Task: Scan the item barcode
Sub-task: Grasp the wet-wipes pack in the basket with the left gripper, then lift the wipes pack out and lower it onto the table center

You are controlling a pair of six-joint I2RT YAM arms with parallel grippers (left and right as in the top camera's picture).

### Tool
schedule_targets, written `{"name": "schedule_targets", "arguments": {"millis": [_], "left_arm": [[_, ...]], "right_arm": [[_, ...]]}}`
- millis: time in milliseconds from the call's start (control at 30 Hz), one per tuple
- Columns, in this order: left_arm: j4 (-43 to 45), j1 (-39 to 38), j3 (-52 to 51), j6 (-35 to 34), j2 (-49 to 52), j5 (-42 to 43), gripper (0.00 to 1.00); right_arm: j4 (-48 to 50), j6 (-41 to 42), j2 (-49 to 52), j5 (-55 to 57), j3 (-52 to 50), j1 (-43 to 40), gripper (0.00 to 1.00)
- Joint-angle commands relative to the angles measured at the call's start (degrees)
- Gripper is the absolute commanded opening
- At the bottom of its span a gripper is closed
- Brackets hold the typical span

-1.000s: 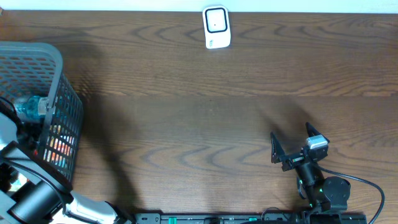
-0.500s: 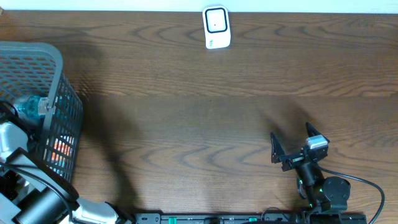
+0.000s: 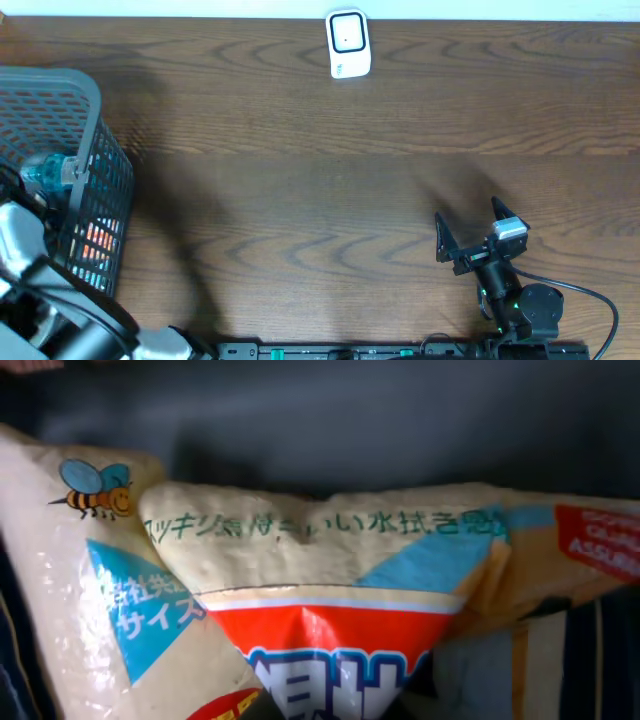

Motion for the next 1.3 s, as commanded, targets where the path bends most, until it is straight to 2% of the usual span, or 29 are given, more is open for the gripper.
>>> {"name": "schedule_targets", "arguments": {"millis": [0,167,267,333,400,533,667,800,933,1067,1267], "left_arm": [[2.21,0.15,1.38,1.20,-10.49,3.21,0.07],[10.45,0.13,1.38,0.63,-24.68,7.52,0.07],[15.19,-0.04,1.38,-6.23,-31.63,9.99,0.07],[19.19,-0.76,1.38,-12.24,-35.36,15.74,0.07],[24.72,-2.21,1.38,-14.16,-37.64,25.27,0.07],[35.30,-8.98,1.38,-14.21,-39.56,42.29,0.07],[36.22,-21.00,1.31,-9.05,-39.89,49.13,0.07],[27.87,-35.47,1.25,1.88,-38.64,47.23,0.07],[14.01,-49.46,1.25,11.80,-35.67,36.11,0.07],[2.93,-61.24,0.70,12.81,-29.94,20.79,0.07],[-0.76,-70.60,-1.14,12.79,-17.49,17.88,0.07]], "right_arm": [[-0.17,0.37,-0.35,0.26,-0.20,0.39,0.99],[-0.15,0.37,-0.35,0.26,-0.20,0.39,0.99],[-0.17,0.37,-0.35,0.26,-0.20,0.39,0.99],[-0.17,0.37,-0.35,0.26,-0.20,0.39,0.99],[-0.17,0.37,-0.35,0.26,-0.20,0.39,0.99],[-0.17,0.37,-0.35,0.26,-0.20,0.39,0.99],[-0.17,0.37,-0.35,0.26,-0.20,0.39,0.99],[-0.17,0.37,-0.35,0.26,-0.20,0.39,0.99],[-0.17,0.37,-0.35,0.26,-0.20,0.39,0.99],[-0.17,0.37,-0.35,0.26,-0.20,0.39,0.99],[-0.17,0.37,-0.35,0.26,-0.20,0.39,0.99]]}}
